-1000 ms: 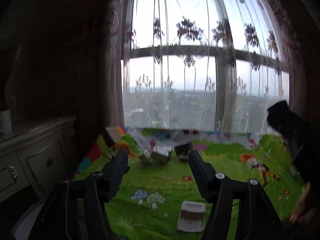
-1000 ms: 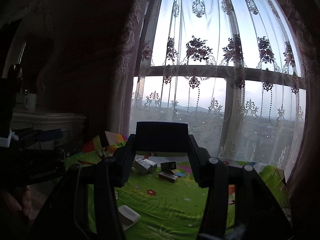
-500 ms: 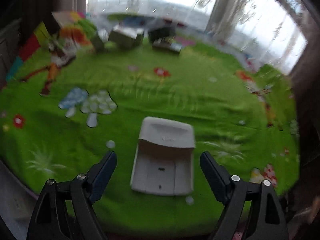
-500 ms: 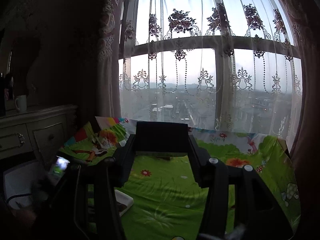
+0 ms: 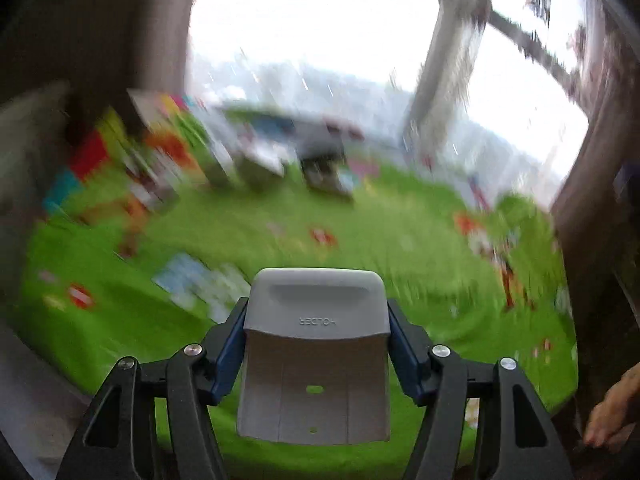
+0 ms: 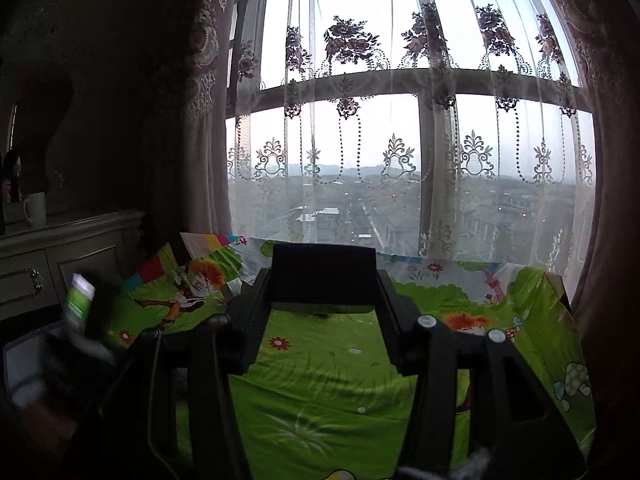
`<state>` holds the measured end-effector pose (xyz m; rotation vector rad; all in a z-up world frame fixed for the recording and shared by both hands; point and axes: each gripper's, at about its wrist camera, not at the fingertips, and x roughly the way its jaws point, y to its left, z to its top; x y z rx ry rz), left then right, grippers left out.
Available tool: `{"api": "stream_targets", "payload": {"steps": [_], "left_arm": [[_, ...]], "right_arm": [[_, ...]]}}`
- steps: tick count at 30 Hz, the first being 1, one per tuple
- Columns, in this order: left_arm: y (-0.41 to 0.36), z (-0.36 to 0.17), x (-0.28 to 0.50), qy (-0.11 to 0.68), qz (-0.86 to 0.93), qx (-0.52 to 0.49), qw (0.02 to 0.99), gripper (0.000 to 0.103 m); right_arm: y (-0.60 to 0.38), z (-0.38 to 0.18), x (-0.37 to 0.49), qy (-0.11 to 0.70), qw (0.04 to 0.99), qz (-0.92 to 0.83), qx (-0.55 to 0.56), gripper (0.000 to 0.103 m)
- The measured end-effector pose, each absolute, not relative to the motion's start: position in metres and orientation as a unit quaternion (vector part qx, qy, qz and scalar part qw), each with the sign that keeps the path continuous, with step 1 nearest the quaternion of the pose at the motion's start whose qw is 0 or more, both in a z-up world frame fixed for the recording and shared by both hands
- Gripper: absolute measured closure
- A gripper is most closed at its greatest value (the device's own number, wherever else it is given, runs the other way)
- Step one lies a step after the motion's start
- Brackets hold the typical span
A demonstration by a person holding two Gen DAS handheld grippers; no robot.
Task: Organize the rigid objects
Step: 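Lift the navy box and white tray and carry them over the bin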
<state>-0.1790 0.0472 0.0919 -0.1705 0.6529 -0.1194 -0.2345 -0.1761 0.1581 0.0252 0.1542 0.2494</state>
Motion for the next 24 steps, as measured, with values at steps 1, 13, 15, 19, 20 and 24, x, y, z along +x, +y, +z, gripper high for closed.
{"api": "stream_targets", "payload": {"steps": [1,13,15,19,20,24], "left_arm": [[0.053,0.105,-0.187,0.299,-0.053,-0.081,0.949,0.039],[0.071,0.202,-0.260,0.112,0.004,-0.038,0.993,0.039],[0.075,0.204,-0.269,0.106,0.009,-0.036,0.994,0.039],[0.086,0.207,-0.281,0.102,0.029,-0.034,0.994,0.039],[0.092,0.207,-0.287,0.102,0.037,-0.034,0.994,0.039],[0.110,0.204,-0.302,0.104,0.067,-0.037,0.992,0.039]], "right_arm": [[-0.175,0.159,-0.235,0.075,0.989,0.127,0.013,0.049],[-0.147,0.207,-0.269,-0.022,0.987,0.157,-0.016,0.049],[-0.136,0.210,-0.271,-0.024,0.984,0.176,-0.021,0.049],[-0.112,0.214,-0.276,-0.030,0.977,0.211,-0.031,0.049],[-0.103,0.215,-0.277,-0.032,0.973,0.224,-0.035,0.049],[-0.075,0.218,-0.283,-0.036,0.961,0.270,-0.045,0.049]]}}
